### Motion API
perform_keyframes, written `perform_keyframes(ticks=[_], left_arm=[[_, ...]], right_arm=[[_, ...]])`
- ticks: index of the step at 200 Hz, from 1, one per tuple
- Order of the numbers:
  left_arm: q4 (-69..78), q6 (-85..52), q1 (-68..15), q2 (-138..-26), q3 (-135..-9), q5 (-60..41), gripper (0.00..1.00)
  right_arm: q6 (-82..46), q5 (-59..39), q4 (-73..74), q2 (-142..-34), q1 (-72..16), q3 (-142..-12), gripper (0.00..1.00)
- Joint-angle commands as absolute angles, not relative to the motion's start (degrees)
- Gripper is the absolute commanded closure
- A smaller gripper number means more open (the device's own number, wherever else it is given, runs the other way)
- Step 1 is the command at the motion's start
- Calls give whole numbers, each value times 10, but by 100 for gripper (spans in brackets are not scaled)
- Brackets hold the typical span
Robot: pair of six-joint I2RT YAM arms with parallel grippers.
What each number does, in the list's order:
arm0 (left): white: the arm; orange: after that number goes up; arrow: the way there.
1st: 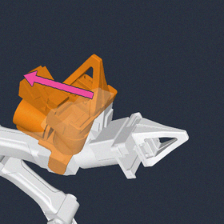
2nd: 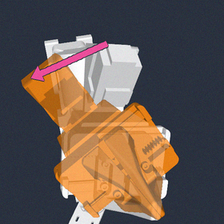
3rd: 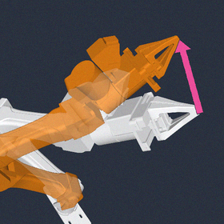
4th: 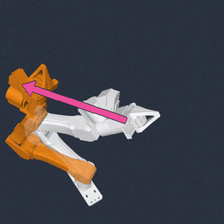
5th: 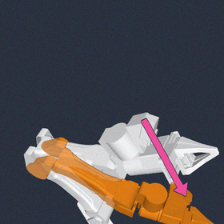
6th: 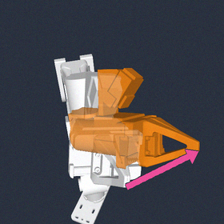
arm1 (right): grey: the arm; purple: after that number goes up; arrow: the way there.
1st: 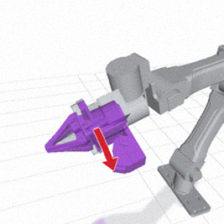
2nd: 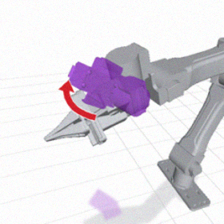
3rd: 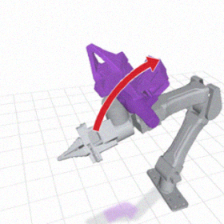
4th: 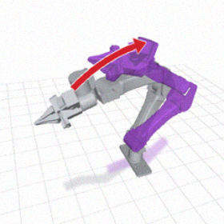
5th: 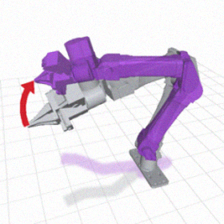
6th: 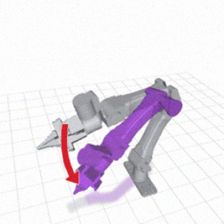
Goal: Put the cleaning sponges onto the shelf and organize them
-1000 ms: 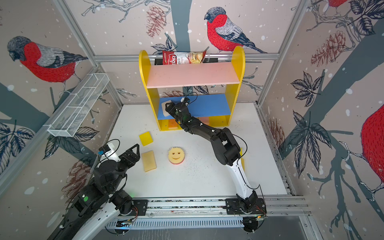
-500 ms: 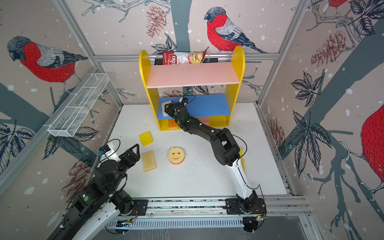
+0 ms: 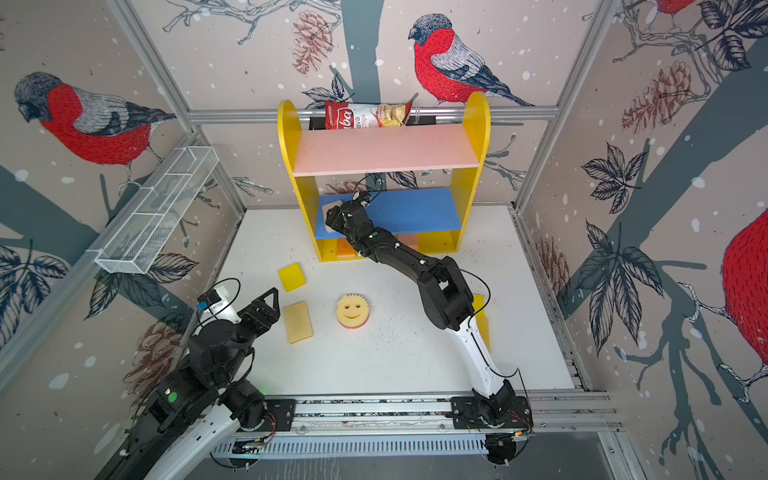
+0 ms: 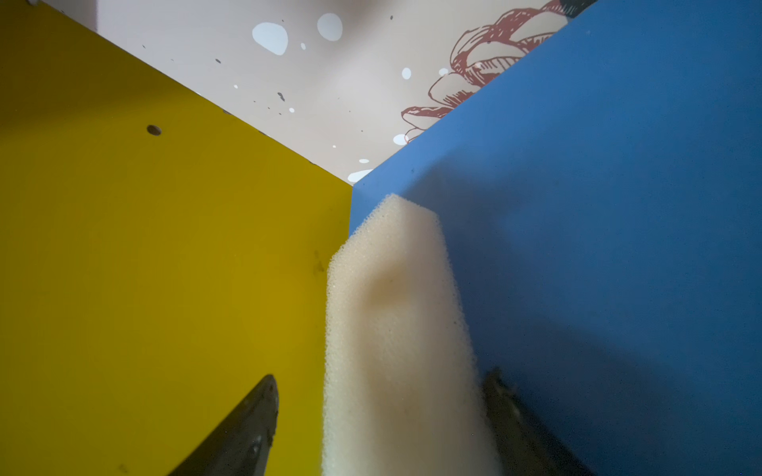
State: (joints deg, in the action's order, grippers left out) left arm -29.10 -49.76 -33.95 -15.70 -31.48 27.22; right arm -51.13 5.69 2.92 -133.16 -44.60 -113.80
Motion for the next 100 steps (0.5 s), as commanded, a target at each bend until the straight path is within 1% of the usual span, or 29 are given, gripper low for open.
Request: perform_keyframes(ticks=[1,63,100], left_arm=[[-293,-502,-339,-155,-316,279,10],[-292,-504,-338,-155,-317,279,10],[-291,-503,-339,-159,-319,278,10]], right_arm=[[-490,86,-42,-1334,-450,-1139,24],[-450,115,-60,-1336,-461,-1159,24],[-420,127,-82,-1349,-464,-1196,23]])
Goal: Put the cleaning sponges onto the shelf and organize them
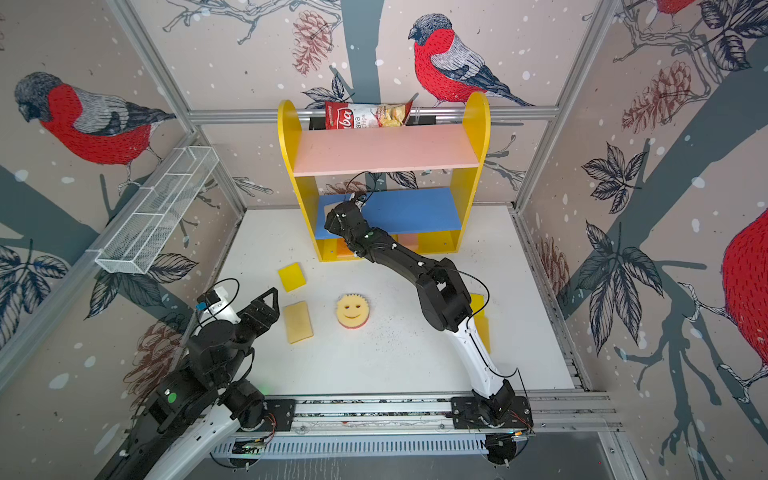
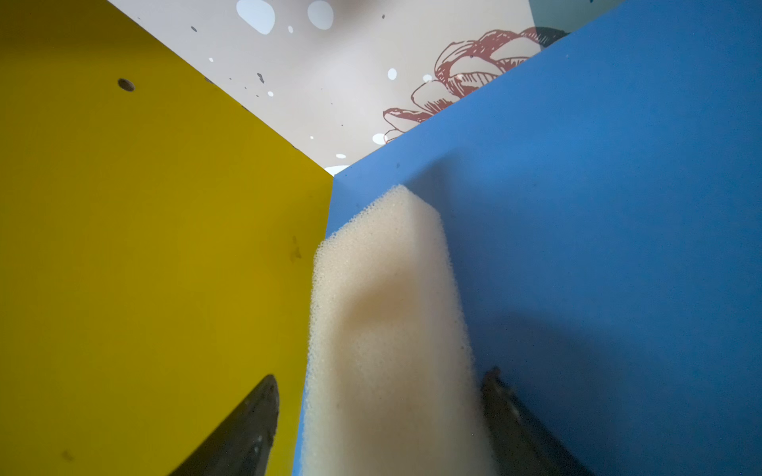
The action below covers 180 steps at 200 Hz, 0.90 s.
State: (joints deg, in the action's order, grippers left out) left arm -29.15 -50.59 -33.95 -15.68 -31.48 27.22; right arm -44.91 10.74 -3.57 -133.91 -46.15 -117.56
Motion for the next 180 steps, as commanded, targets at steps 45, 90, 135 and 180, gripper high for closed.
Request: perform_keyframes(ticks=[45,90,135,180], left_arm=[[-289,-501,-339,-160,-322,278,10],[-287,-502,-339,-160,-322,277,10],[-293,-503,-339,-157,-322,277,11],[-296,-505,-339,-150,-319,279,10]], right_arm=[[-388,135,-122,-1374,-466,-1247,24],[-350,157,-129,-1379,-478,-1266,25],[-311,189,-122,-1376,-489,-1279,25],[-309,161,-98,-1359,-486,-1276,18]])
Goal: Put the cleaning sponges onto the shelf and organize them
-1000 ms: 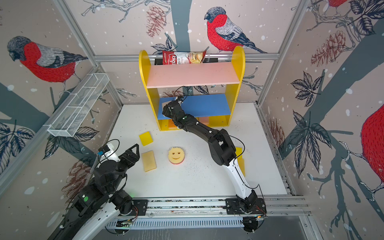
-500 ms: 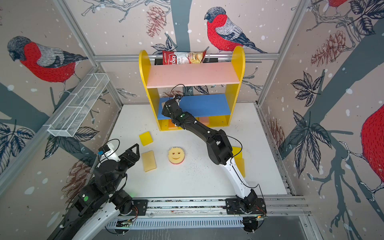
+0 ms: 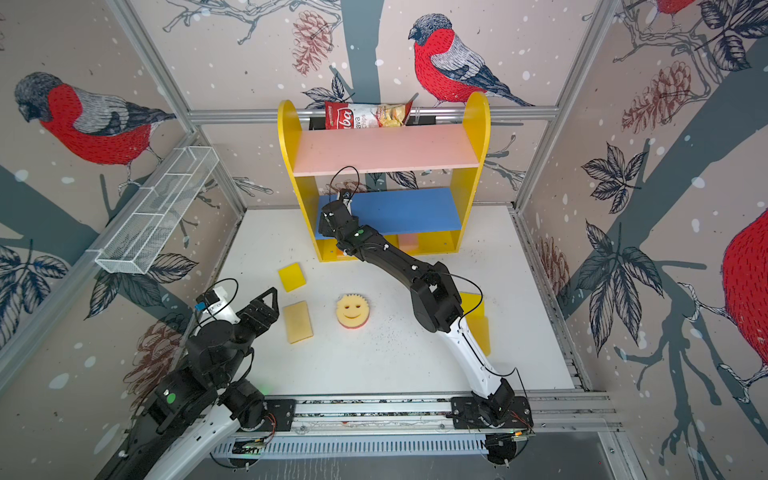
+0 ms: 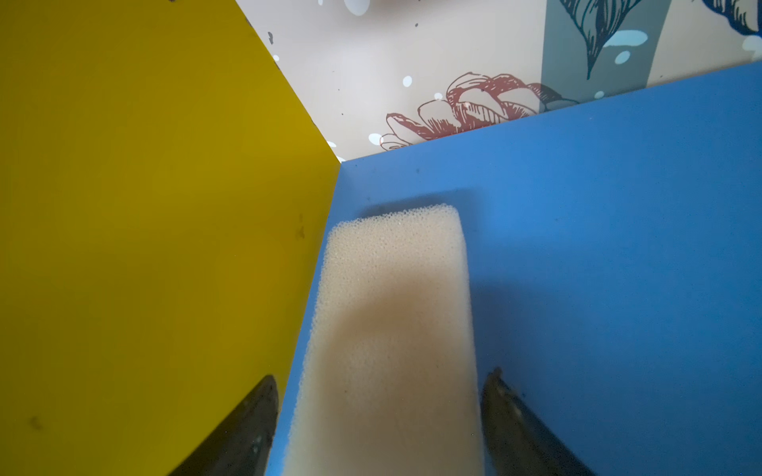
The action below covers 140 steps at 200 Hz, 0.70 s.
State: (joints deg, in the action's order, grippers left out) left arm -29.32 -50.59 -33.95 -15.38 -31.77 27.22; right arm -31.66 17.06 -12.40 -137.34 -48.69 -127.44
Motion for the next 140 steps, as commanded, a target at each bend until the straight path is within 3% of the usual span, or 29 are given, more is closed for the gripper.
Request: perform_keyframes(ticks=[1,34,68,140], left_arm=[[-296,-505,-339,-150,-319,279,10],[-301,-506,-338,-146,-318,282,11],[-307,-506,-338,-140,-320,285,10],[-315,-508,-339,-133,-319,288,10]], right_arm=[[-309,160,-98,-1359,-486,-1277,18],[-316,136,-95,-1354,-483,-1276,11],[-329,116,-84,-1341,-475,-1257,10],[-357,80,-44,-1293,-450,-1171,19]])
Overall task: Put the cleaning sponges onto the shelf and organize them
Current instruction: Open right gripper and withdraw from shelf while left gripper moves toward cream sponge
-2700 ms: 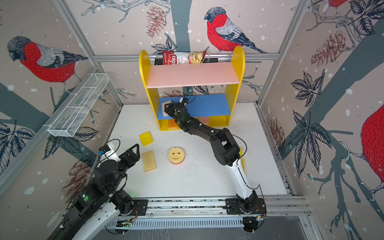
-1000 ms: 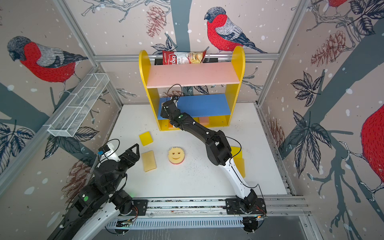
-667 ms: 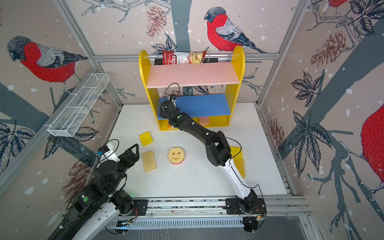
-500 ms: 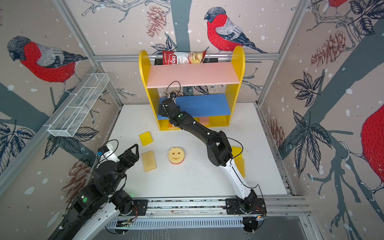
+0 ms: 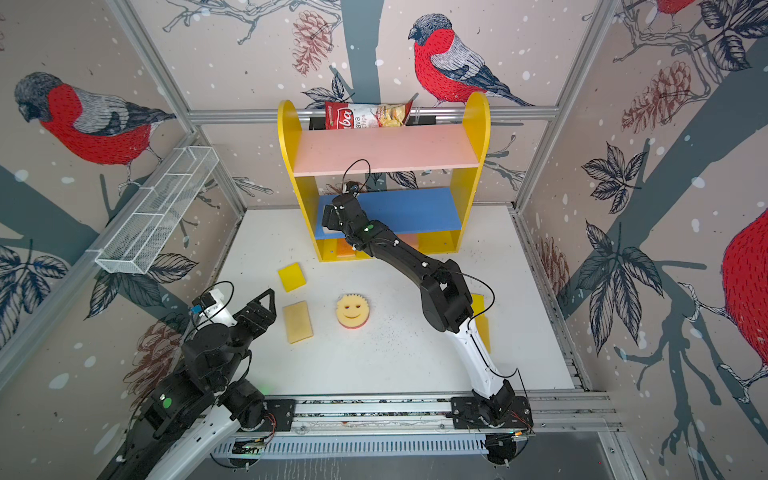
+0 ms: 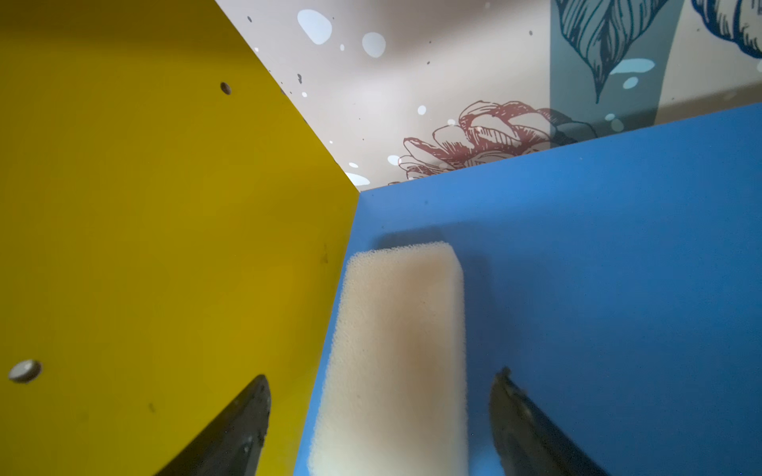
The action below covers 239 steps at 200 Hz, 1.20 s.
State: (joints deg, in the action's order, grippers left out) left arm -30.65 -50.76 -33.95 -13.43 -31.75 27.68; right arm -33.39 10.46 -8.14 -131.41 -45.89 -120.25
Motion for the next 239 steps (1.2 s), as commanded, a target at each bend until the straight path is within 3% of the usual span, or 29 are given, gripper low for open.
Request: perform_keyframes(ticks=[1,55,111,147,186,211,239], left_arm=[[-315,-508,-339,-133,-319,288,10],[-315,-496,-339,-143,-314,293,10],[-220,-453,-339,-186,-300,276,9],[-128,-459,-339,-263,-283,232,9],[-103,-465,-339,-335,-293,192,9],[-118,-457,-339,-354,-304,195,8],[-109,-432,-338,-367,-308,209,8]], right_arm=[[-358,80,-42,-1292,-449,-1169,19],[-354,56,-19,-1216,-447,-1068,21],[-320,110,26,-1064,-450,-879,22],[-315,80,34,-1015,-430,-826,36],[-327,41,20,-1009,-413,-816,63],[-327,20,16,-1004,-413,-800,66],[-300,-1,1,-974,-418,-758,64]])
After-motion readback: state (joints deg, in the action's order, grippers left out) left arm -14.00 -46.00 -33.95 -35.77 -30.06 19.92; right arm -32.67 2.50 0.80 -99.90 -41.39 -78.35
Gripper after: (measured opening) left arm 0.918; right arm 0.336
